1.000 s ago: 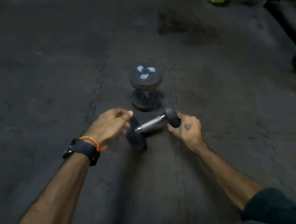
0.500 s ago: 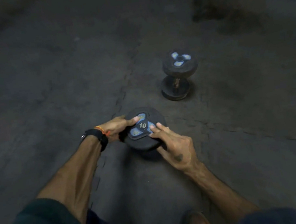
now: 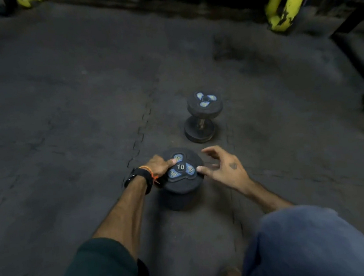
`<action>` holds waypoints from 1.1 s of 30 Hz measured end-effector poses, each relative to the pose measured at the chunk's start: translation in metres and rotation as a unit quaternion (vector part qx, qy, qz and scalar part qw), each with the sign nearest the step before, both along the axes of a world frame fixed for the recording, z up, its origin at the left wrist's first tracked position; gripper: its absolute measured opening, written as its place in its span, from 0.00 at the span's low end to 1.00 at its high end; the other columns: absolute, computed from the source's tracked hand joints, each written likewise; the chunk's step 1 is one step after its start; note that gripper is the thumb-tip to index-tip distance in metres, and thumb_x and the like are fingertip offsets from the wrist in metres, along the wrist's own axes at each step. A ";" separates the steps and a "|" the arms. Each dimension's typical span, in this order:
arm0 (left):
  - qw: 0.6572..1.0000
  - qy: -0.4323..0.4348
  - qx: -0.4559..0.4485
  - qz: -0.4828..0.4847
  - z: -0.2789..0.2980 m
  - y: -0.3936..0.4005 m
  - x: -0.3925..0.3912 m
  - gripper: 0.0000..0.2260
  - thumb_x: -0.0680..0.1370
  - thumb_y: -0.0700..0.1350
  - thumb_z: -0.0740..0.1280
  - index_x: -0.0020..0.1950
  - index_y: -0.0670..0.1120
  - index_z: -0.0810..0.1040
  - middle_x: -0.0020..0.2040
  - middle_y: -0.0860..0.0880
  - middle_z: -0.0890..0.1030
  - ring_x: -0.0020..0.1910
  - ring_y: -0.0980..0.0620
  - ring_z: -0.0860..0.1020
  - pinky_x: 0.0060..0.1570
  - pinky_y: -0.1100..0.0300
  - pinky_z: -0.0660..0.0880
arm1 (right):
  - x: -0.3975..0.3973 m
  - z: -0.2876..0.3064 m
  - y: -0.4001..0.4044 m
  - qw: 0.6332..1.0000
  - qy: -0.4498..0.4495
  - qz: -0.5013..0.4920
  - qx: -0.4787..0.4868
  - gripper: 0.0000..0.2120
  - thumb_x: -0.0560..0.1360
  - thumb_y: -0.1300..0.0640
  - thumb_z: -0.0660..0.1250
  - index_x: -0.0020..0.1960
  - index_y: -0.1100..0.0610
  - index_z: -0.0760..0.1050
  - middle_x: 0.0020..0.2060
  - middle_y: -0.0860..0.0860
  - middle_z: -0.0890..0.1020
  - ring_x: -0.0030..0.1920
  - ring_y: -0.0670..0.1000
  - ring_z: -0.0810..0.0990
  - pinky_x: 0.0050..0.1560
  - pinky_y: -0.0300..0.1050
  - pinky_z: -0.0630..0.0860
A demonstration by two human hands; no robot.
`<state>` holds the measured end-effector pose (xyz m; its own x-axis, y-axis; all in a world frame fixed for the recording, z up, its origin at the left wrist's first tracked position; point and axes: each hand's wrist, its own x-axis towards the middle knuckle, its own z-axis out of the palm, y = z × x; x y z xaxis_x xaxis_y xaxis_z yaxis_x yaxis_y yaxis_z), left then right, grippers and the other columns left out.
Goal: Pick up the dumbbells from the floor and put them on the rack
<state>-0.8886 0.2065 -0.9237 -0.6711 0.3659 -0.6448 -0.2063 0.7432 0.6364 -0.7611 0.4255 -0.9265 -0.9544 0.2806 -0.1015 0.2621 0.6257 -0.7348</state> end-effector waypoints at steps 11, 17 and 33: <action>0.980 -0.174 -0.035 -0.095 0.006 -0.025 -0.014 0.34 0.66 0.66 0.81 0.64 0.47 0.82 0.58 0.45 0.87 0.56 0.38 0.86 0.54 0.39 0.85 | 0.008 -0.041 -0.019 0.909 -0.225 -0.052 -0.346 0.33 0.64 0.46 0.86 0.61 0.56 0.75 0.55 0.58 0.89 0.57 0.58 0.88 0.54 0.62 0.86; 0.960 -0.270 -0.038 -0.068 -0.021 -0.021 0.004 0.34 0.73 0.75 0.68 0.62 0.49 0.85 0.55 0.45 0.89 0.54 0.45 0.87 0.59 0.48 0.83 | 0.035 -0.060 -0.059 0.917 -0.213 0.149 -0.302 0.40 0.60 0.49 0.90 0.68 0.53 0.78 0.62 0.47 0.86 0.64 0.47 0.85 0.69 0.54 0.80; 0.964 -0.247 -0.090 0.052 -0.116 -0.051 0.120 0.17 0.81 0.57 0.70 0.53 0.43 0.78 0.42 0.42 0.83 0.42 0.41 0.83 0.49 0.46 0.84 | 0.020 -0.061 -0.057 0.874 -0.348 0.245 -0.233 0.10 0.77 0.61 0.78 0.58 0.56 0.87 0.45 0.51 0.89 0.48 0.47 0.86 0.49 0.43 0.86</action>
<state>-0.7687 0.1553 -1.0401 -0.2937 0.1654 -0.9415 -0.5291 0.7921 0.3042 -0.7416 0.3687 -0.9879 -0.6099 -0.3719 -0.6997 0.5311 0.4635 -0.7093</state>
